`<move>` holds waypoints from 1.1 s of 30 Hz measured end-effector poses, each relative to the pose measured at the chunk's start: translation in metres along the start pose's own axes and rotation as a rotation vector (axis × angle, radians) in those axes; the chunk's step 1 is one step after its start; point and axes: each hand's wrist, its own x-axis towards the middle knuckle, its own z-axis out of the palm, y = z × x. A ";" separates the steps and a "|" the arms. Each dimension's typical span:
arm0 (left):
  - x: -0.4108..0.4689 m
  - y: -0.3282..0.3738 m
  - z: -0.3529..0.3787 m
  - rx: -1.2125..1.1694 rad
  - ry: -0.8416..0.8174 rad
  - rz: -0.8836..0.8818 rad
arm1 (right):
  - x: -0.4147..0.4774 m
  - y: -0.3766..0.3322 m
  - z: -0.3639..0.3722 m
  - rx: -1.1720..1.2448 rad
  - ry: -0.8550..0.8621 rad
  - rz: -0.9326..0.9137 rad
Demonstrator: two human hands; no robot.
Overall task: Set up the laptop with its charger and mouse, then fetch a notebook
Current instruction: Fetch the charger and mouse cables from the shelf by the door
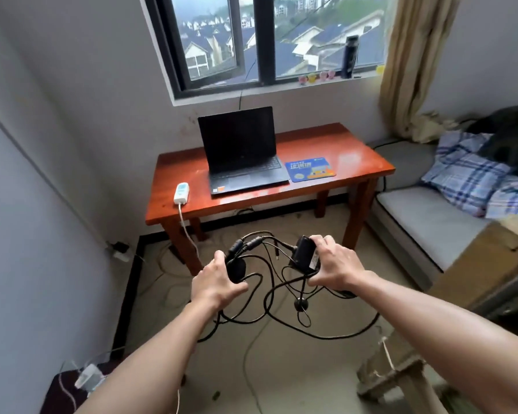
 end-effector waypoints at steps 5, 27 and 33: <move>0.113 0.042 0.005 -0.027 -0.022 0.076 | 0.088 0.042 -0.021 0.011 0.041 0.095; 0.512 0.222 0.081 -0.158 -0.013 0.005 | 0.495 0.227 -0.113 0.101 0.140 0.071; 0.616 0.244 0.101 -0.167 -0.003 0.060 | 0.580 0.260 -0.117 0.119 0.189 0.112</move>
